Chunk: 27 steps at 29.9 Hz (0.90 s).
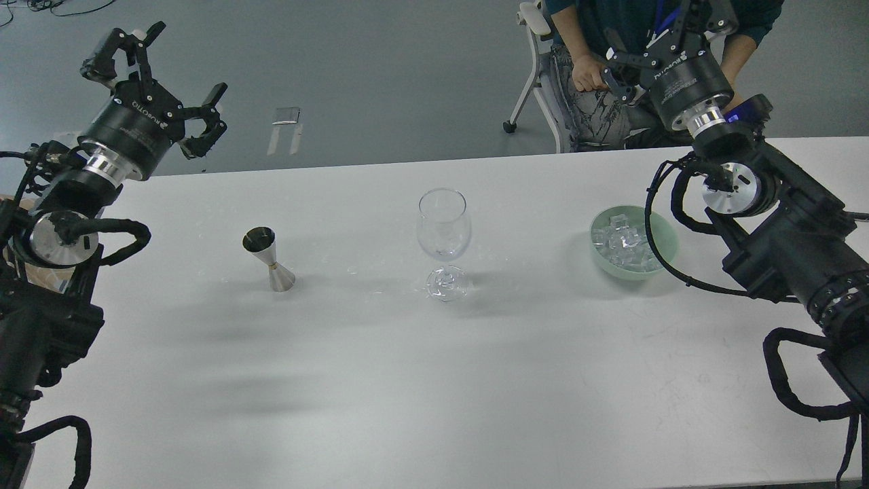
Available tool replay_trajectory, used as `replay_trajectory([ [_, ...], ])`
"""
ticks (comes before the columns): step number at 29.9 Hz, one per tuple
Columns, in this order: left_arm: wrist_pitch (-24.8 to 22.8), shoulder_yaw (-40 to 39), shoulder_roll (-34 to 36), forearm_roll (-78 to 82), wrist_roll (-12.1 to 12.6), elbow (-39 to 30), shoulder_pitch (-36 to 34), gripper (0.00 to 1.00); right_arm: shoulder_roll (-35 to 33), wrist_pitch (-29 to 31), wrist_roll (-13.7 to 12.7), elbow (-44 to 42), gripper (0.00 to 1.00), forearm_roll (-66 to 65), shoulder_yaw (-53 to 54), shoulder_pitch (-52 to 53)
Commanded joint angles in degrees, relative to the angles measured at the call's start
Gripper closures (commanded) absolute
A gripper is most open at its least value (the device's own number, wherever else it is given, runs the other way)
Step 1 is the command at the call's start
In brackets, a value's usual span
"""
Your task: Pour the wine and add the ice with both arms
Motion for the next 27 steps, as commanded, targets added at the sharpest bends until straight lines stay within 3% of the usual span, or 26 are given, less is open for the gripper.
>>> replay_trajectory([
  [1,0.0,0.1,0.0,0.2,-4.1,2.6,0.0,0.02,0.0,0.0,0.0,-0.1,0.0,0.0,-1.5,-0.5],
  [4,0.0,0.8,-0.1,0.2,-5.0,3.0,-0.1,0.02,0.1,0.0,0.0,0.0,0.0,0.0,-1.8,-0.8],
  [27,2.0,2.0,-3.0,-1.7,-5.0,5.5,0.0,0.02,0.0,0.0,0.2,-0.9,0.0,0.4,-0.8,-3.3],
])
